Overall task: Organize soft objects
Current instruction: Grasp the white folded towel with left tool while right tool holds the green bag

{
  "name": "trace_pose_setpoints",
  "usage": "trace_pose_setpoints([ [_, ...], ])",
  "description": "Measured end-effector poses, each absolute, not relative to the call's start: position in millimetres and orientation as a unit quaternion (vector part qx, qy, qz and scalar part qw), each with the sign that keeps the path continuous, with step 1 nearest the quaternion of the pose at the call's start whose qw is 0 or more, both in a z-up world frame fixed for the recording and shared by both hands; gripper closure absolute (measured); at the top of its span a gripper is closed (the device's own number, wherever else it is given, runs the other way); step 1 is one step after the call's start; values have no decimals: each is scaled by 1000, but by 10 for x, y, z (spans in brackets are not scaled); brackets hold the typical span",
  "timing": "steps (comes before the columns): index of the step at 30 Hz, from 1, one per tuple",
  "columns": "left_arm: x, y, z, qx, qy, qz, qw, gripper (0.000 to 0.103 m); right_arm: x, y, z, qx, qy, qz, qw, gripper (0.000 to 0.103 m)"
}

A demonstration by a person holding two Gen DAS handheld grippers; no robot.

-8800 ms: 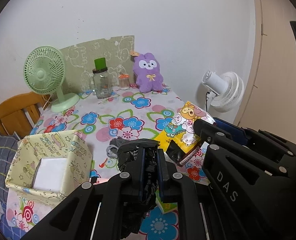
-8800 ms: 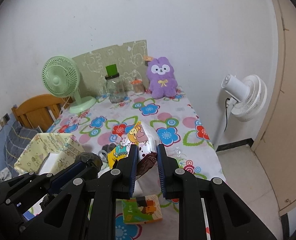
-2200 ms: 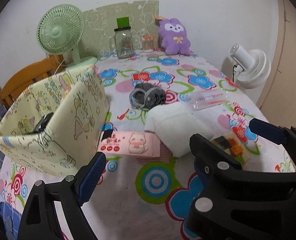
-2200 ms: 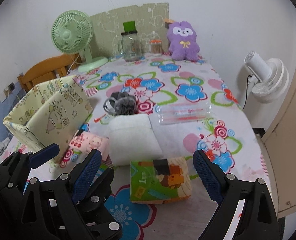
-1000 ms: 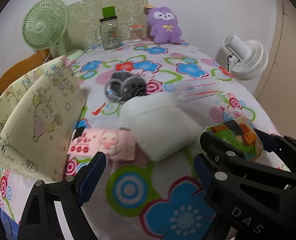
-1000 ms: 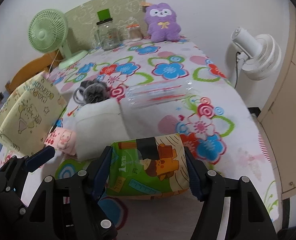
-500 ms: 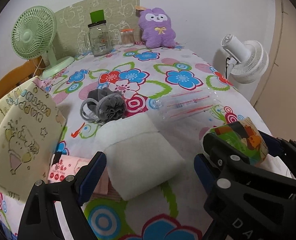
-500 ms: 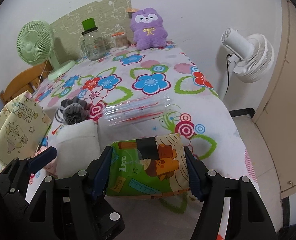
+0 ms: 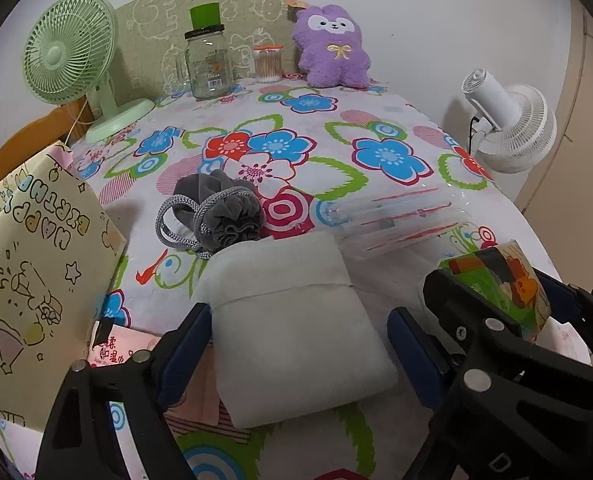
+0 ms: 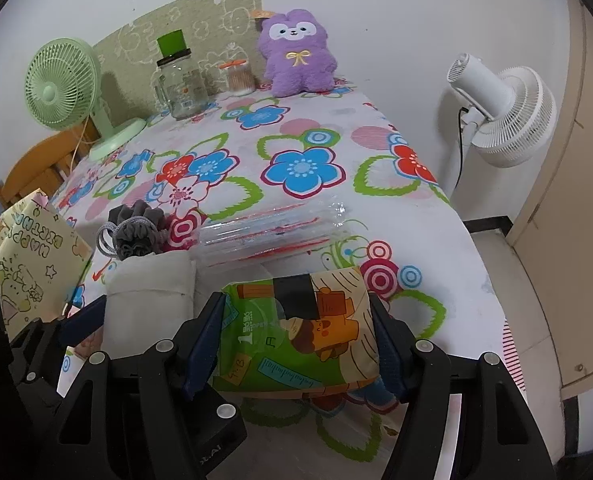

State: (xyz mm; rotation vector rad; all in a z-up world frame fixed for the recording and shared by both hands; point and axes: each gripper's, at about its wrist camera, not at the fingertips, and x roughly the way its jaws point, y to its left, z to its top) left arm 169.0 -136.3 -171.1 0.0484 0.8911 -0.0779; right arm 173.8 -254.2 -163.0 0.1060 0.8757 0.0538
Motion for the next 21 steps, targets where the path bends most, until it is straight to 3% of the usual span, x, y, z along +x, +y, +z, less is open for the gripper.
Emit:
trace_pose_setpoints([
  [9,1665,-1348,-1698,17,433,-46,900,42,1746,-2498,-1618,52,425,30,903,33],
  [15,1618,-1333,-1646,12,431,-57,900,51,1701,-2469,-1567,54,421,31,905,33],
  [21,1522,-1319,-1568,8,429,-68,901,53,1633,-2438,-1488,53,413,32,909,33],
])
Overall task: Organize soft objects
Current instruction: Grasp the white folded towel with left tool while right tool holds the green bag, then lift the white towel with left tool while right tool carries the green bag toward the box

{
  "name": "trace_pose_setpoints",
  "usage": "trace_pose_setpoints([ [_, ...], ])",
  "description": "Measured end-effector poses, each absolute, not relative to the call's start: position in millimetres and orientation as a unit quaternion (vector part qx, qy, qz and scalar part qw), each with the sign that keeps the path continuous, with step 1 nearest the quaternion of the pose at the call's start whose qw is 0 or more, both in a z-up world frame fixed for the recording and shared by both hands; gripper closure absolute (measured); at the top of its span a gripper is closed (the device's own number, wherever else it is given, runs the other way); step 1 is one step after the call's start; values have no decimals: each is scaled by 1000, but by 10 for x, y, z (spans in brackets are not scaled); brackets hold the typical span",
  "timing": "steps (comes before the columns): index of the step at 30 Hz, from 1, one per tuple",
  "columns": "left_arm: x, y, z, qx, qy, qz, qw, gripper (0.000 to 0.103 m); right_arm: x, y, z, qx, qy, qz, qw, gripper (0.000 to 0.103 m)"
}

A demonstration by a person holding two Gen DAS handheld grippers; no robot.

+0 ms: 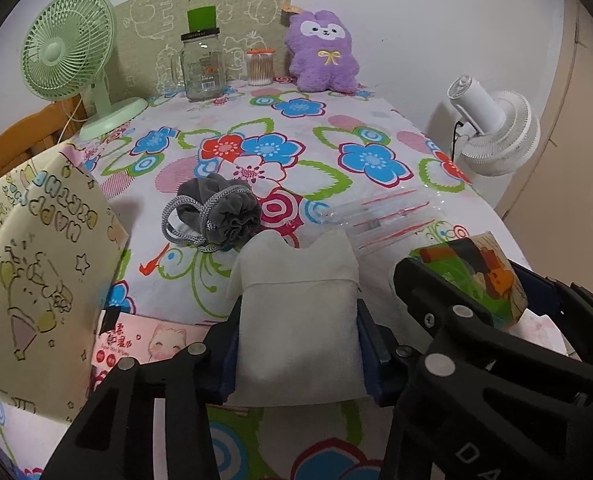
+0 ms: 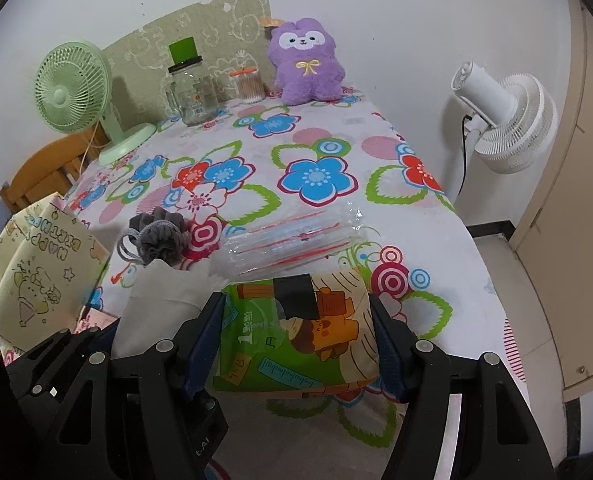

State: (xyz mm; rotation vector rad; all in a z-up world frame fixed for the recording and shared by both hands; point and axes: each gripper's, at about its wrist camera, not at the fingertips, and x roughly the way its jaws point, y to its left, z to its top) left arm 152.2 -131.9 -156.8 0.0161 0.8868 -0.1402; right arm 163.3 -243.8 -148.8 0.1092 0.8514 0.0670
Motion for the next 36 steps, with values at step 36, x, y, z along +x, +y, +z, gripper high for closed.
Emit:
trace_pose_setpoints([
  [36,835,-1064,-731,13,352,-65,934,54,1011,-2137,-659,42,338,47,939,33],
])
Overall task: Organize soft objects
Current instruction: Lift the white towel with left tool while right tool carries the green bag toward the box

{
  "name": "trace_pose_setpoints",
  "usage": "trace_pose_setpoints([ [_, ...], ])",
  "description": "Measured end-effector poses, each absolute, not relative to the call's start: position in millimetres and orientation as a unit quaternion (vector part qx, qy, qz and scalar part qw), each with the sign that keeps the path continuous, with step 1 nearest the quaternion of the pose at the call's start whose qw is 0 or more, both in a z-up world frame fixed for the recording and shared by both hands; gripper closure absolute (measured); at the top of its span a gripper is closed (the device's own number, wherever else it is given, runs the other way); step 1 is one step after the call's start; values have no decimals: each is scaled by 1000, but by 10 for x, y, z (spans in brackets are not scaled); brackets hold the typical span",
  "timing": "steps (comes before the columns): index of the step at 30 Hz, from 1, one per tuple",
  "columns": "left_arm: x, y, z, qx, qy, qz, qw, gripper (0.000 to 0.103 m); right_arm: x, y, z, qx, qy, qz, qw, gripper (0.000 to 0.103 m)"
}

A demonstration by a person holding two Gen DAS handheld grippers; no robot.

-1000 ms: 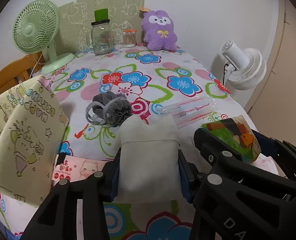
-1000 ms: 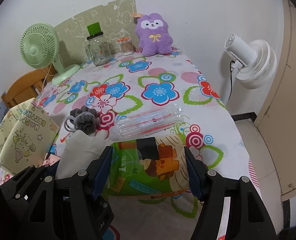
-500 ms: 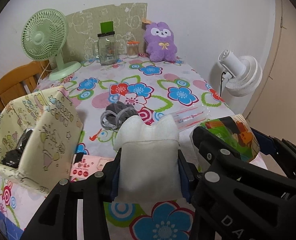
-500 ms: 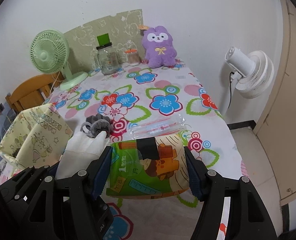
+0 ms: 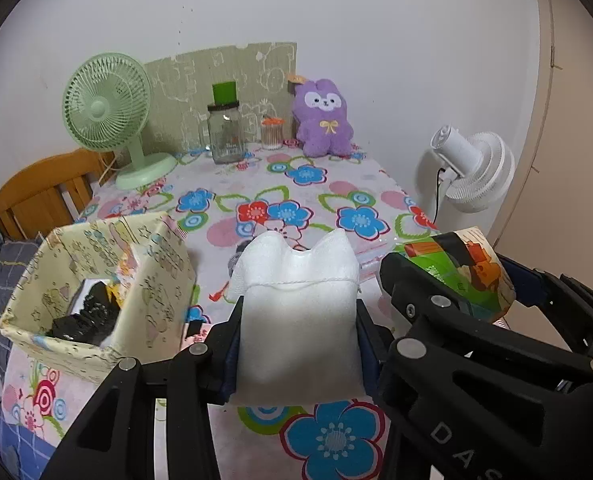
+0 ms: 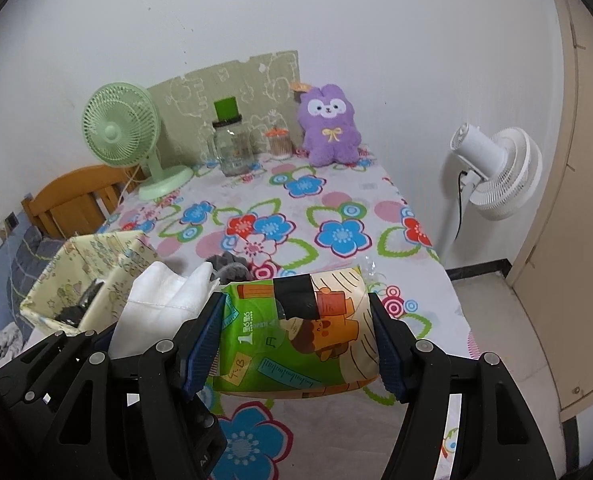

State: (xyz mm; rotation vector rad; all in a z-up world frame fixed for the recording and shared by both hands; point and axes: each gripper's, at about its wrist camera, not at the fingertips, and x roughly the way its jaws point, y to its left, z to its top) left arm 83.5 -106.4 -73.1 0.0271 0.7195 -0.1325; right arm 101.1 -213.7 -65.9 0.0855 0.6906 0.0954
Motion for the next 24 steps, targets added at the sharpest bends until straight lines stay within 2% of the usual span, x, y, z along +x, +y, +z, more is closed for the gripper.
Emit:
trace_pose_setpoints([
  [24,624,-664,-251,21,303,-51,951,54,841,-1703,-139,15,301,84,950,33],
])
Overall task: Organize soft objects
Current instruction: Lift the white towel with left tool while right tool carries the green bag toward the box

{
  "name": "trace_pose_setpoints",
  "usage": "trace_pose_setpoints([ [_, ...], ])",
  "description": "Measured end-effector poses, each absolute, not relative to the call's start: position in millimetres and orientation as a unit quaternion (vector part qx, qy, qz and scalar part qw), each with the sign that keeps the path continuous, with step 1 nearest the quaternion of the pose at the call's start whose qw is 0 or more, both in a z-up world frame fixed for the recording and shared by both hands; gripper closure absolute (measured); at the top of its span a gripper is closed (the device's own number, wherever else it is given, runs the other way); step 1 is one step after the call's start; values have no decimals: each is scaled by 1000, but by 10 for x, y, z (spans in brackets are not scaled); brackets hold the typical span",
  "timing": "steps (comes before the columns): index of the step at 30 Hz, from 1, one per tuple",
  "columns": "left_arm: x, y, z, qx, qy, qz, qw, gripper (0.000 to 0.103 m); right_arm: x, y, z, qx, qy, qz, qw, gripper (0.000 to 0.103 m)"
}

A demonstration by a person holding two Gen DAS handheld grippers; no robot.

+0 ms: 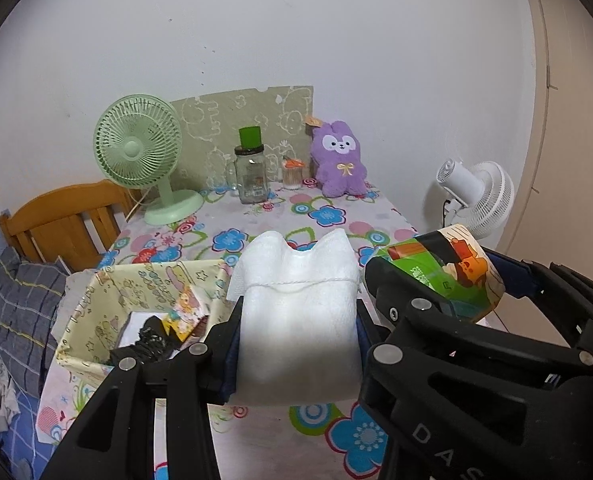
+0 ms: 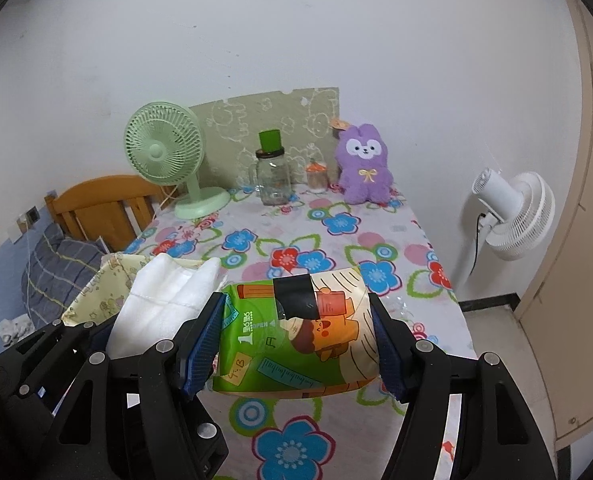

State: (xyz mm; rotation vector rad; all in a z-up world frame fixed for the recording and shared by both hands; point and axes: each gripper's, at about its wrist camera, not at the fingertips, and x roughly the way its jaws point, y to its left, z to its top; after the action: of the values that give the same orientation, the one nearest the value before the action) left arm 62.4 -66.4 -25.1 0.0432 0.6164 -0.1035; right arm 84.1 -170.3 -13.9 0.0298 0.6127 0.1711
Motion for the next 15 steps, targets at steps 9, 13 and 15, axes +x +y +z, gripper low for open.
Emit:
trace_pose_setpoints([
  [9,673,-420,-204,19,294,-40,955,54,923,-1448,-81,12,291,108,950,33],
  [13,711,-274,-193,14,291,-33,956,54,975,-1306,-60,5,288,116,951,33],
  [15,737,-202,-196,13,290,-29,956,54,1011,-1229,-54,3,288,121,950,33],
])
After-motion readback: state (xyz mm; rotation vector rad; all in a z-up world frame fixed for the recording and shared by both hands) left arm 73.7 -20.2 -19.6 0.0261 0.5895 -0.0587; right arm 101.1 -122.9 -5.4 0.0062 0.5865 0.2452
